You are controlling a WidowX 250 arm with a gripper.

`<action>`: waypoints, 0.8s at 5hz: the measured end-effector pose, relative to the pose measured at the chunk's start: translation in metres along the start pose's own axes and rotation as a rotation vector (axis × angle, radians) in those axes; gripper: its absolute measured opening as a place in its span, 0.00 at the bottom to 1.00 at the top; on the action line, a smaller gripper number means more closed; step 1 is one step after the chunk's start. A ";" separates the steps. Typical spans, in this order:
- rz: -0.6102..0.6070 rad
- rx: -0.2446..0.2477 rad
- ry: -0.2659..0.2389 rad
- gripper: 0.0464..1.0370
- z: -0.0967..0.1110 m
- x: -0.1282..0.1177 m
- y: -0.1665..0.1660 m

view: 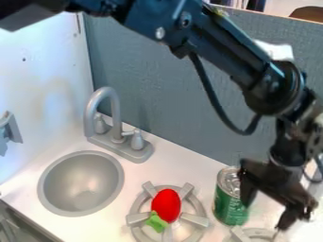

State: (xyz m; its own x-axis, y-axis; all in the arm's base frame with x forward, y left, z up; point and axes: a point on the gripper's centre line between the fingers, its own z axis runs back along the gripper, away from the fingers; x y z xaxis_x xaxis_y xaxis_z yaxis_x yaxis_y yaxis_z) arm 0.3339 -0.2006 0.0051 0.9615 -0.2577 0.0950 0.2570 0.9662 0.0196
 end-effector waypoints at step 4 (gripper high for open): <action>0.035 0.044 0.002 0.96 0.027 0.031 0.041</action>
State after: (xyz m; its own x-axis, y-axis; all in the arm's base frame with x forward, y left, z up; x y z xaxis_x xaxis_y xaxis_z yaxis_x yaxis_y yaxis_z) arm 0.3719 -0.1688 0.0357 0.9701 -0.2236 0.0945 0.2187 0.9740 0.0595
